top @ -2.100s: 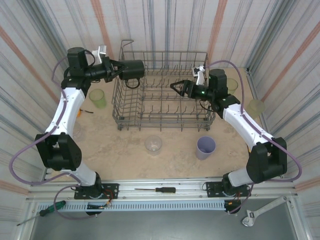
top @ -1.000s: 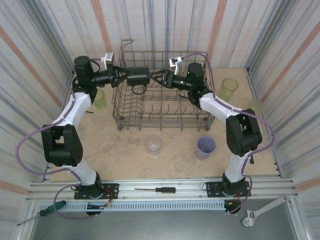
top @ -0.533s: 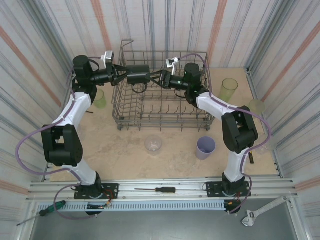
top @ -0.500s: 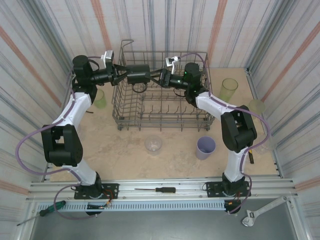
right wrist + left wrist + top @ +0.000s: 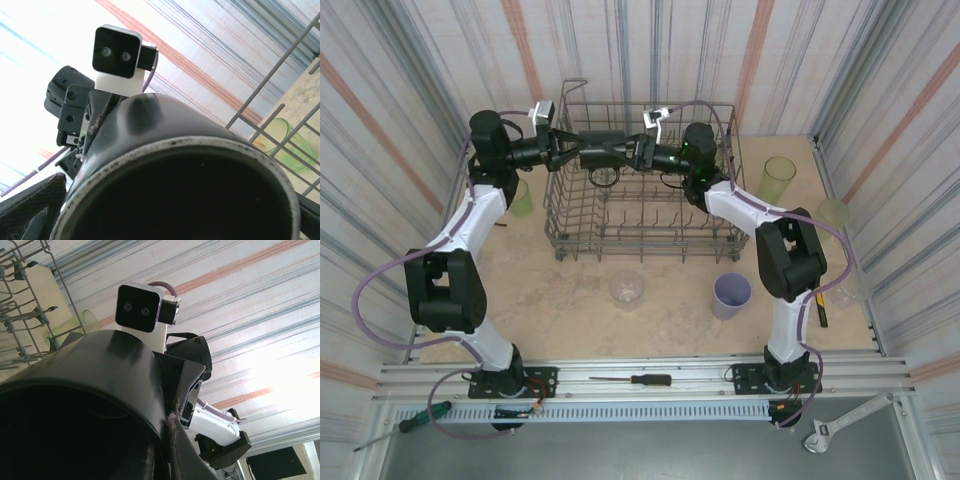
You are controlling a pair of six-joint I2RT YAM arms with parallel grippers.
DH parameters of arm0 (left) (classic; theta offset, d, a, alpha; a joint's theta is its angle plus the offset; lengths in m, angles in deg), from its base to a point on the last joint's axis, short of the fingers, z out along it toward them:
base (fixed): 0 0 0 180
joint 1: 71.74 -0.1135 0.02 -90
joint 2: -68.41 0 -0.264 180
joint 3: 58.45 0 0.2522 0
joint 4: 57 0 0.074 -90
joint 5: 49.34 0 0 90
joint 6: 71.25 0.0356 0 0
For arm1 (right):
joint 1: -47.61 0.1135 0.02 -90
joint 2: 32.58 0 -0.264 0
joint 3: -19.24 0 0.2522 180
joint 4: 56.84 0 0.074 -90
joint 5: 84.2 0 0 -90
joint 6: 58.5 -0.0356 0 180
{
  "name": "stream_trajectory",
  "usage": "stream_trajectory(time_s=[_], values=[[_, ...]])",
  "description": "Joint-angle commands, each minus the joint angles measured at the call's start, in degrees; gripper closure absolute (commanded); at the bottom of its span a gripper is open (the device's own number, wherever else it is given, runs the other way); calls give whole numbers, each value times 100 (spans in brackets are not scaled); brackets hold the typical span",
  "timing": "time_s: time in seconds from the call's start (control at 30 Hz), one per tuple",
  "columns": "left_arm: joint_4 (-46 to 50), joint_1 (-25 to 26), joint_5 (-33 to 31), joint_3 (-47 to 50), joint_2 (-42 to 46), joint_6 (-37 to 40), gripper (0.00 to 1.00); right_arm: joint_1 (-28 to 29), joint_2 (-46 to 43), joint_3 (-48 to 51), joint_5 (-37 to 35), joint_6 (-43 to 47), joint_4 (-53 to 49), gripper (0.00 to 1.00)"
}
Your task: Load the cups into the dish rack
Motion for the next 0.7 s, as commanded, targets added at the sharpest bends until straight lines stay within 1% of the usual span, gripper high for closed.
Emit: stream_trajectory(time_s=[0.0, 0.1, 0.17, 0.2, 0.23, 0.27, 0.3, 0.37, 0.47, 0.5, 0.67], values=[[-392, 43, 117, -79, 19, -2, 100, 55, 121, -237, 278, -293, 504, 7], [-222, 43, 124, -108, -16, 103, 100, 56, 146, -256, 338, -404, 673, 18], [34, 38, 134, -161, -31, 277, 100, 53, 152, -245, 365, -462, 753, 30], [191, 34, 135, -180, -29, 394, 95, 55, 138, -242, 369, -477, 775, 37], [354, 21, 126, -204, -20, 527, 92, 56, 129, -229, 368, -473, 783, 43], [533, 10, 103, -234, -12, 668, 88, 51, 113, -207, 371, -472, 784, 49], [686, -9, 69, -254, 9, 799, 81, 42, 88, -194, 373, -465, 771, 56], [995, -64, 26, -303, 52, 1061, 68, 31, 56, -167, 366, -441, 720, 65], [1527, -165, -74, -401, 136, 1474, 51, 3, -34, -123, 333, -298, 491, 78], [1633, -199, -106, -411, 165, 1555, 47, -5, -83, -96, 314, -234, 412, 82], [2019, -389, -230, -463, 286, 1817, 26, -58, -317, 22, 167, 140, -92, 92]])
